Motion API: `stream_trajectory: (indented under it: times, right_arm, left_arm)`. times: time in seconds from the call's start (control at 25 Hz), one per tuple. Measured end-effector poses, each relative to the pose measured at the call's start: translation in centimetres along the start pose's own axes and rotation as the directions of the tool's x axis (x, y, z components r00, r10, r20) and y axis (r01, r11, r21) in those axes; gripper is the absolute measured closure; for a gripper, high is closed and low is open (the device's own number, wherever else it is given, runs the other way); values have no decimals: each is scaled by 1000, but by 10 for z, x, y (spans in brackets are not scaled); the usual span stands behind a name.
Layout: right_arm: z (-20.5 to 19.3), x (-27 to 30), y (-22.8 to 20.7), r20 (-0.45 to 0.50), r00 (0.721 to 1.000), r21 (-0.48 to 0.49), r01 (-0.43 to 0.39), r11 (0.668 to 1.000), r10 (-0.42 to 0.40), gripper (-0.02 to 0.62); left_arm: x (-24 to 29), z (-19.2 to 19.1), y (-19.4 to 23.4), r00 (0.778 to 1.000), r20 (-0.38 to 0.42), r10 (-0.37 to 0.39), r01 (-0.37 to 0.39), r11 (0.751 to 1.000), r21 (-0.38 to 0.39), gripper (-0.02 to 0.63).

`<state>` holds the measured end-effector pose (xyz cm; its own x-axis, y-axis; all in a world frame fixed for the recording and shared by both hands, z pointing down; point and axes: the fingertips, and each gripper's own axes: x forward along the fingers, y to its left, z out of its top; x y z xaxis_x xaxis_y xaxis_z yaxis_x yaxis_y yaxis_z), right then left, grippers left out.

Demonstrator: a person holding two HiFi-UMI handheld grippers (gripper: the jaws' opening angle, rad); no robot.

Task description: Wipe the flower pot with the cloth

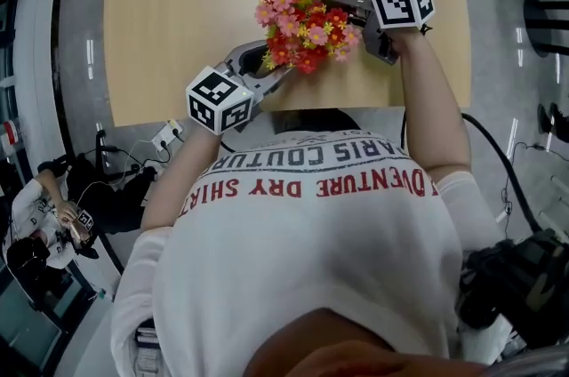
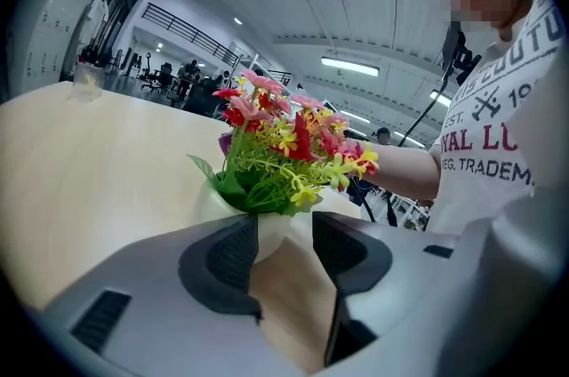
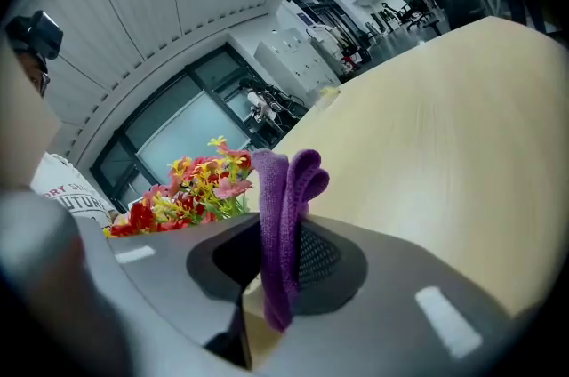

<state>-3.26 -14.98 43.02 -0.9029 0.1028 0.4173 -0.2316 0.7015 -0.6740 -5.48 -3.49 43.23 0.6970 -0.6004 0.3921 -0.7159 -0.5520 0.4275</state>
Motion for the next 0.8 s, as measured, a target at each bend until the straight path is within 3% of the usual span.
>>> stream_trajectory:
  times: [0.24,0.48,0.8]
  right_arm:
    - [-12,-10,6,5,1000,16,-12,1000,12,532]
    - [-38,-19,20,17,1000,37,-23,999,23,532]
    - [-60,-22,36,83,997,114,-21,993,11,532]
  left_arm:
    - [-1,6,15,999,6,43,-43,999,0,413]
    - [2,17,40,997,-14,77,-76,996,51,413]
    - [9,25,52,996,-64,54,-48,994,99,413]
